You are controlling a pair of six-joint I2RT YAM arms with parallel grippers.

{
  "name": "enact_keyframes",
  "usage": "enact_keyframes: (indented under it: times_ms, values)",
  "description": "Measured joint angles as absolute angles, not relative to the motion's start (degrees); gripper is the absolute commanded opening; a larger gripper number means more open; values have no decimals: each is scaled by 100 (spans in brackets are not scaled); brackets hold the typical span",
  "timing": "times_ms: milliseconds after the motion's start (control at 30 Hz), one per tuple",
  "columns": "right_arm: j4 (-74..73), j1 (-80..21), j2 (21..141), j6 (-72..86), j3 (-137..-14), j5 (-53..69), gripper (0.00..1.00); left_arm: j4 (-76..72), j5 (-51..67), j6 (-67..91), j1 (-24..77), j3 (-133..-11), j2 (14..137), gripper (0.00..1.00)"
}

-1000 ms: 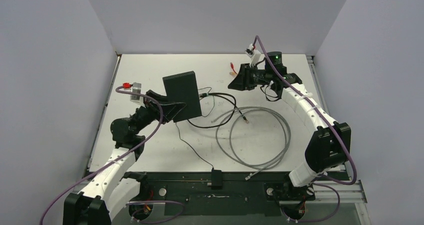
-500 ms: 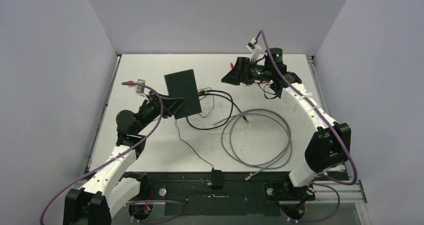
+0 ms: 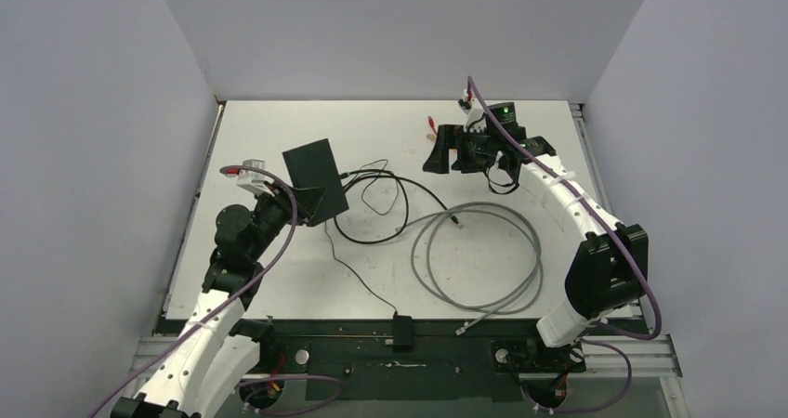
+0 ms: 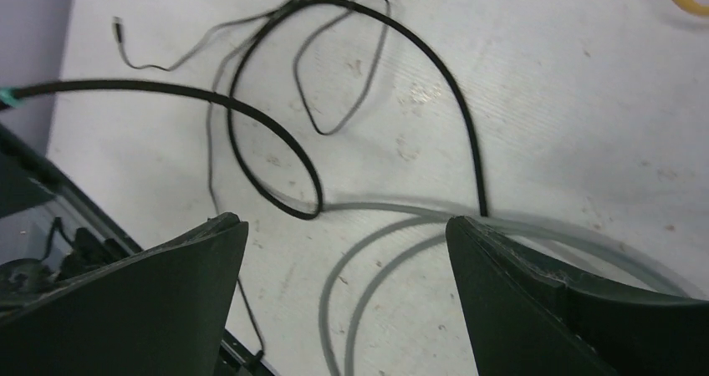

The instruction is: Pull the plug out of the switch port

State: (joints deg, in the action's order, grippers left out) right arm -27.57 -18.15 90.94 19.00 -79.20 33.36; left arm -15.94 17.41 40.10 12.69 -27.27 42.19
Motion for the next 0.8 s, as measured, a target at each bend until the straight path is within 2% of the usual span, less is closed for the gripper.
enact_keyframes:
  times_ms: [267,500,800]
  values:
    - [-3592,-1861,9968,1468,-7520,2473,94,-327,644,2954,1269,-3004,3638,0]
    - [-3802,-1887,10460,1599,-6982,2316,98,-132,534,2832,1269,-3006,3629,0]
    - [-3151,-1236,10431,2314,-6654,2571,99,-139,539,2832,1269,-3006,3627,0]
